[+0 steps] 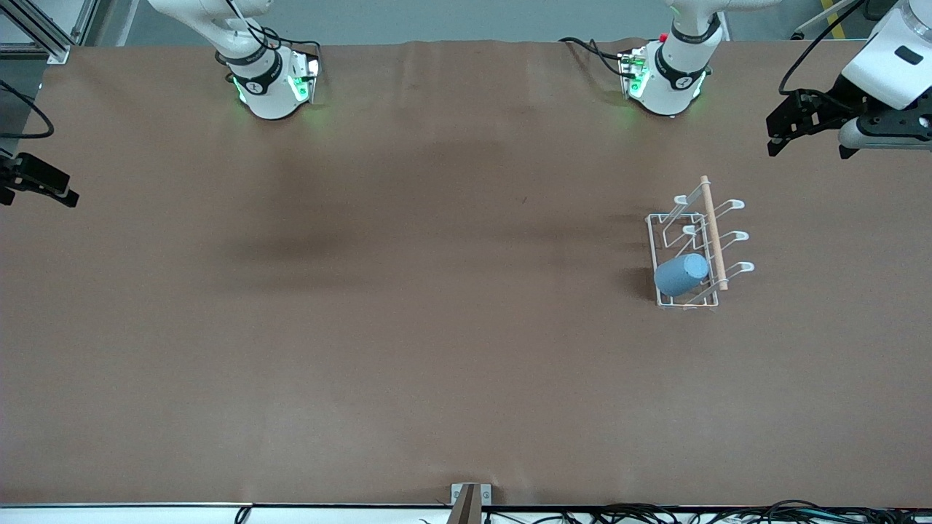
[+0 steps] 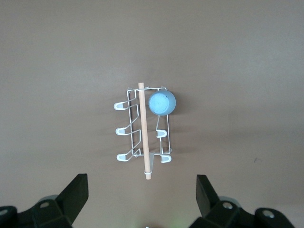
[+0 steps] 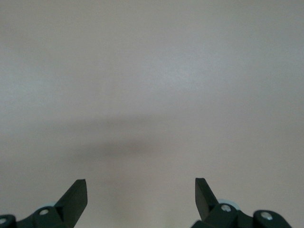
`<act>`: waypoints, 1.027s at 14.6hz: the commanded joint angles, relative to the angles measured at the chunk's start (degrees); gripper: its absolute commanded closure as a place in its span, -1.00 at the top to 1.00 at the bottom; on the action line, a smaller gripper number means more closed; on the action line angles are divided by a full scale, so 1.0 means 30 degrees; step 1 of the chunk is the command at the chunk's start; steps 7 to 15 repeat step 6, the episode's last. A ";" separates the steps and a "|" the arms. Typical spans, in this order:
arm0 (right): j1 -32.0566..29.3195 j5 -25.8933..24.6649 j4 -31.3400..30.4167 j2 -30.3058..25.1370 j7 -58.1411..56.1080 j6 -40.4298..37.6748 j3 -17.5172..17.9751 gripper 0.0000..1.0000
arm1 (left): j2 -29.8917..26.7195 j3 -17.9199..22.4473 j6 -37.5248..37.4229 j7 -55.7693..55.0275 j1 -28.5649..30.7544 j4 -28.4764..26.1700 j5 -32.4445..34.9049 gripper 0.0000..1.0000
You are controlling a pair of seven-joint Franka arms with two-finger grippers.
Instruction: Hang cup on cup holder
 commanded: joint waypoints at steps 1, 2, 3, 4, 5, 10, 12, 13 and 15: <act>-0.0239 -0.0278 -0.0414 -0.0361 -0.0036 0.0177 0.0179 1.00 | 0.0341 -0.0070 0.0067 0.0280 0.0036 0.0458 0.0110 1.00; -0.0239 -0.0278 -0.0414 -0.0361 -0.0036 0.0148 0.0179 1.00 | 0.0371 -0.0070 0.0067 0.0280 0.0065 0.0603 0.0081 1.00; -0.0239 -0.0278 -0.0414 -0.0361 -0.0036 0.0147 0.0179 1.00 | 0.0401 -0.0070 0.0038 0.0280 0.0036 0.0634 0.0080 1.00; -0.0239 -0.0278 -0.0414 -0.0361 -0.0036 0.0147 0.0179 1.00 | 0.0401 -0.0070 0.0037 0.0251 0.0036 0.0634 0.0080 1.00; -0.0239 -0.0278 -0.0414 -0.0361 -0.0036 0.0176 0.0179 1.00 | 0.0401 -0.0070 -0.0050 0.0135 0.0065 0.0605 0.0051 1.00; -0.0239 -0.0278 -0.0414 -0.0361 -0.0036 0.0177 0.0208 1.00 | 0.0401 -0.0070 -0.0080 0.0105 0.0123 0.0605 -0.0094 1.00; -0.0239 -0.0278 -0.0414 -0.0361 -0.0036 0.0177 0.0208 1.00 | 0.0401 -0.0070 -0.0080 0.0105 0.0123 0.0605 -0.0094 1.00; -0.0239 -0.0278 -0.0414 -0.0361 -0.0036 0.0177 0.0208 1.00 | 0.0401 -0.0070 -0.0080 0.0105 0.0123 0.0605 -0.0094 1.00; -0.0239 -0.0278 -0.0414 -0.0361 -0.0036 0.0177 0.0208 1.00 | 0.0401 -0.0070 -0.0080 0.0105 0.0123 0.0605 -0.0094 1.00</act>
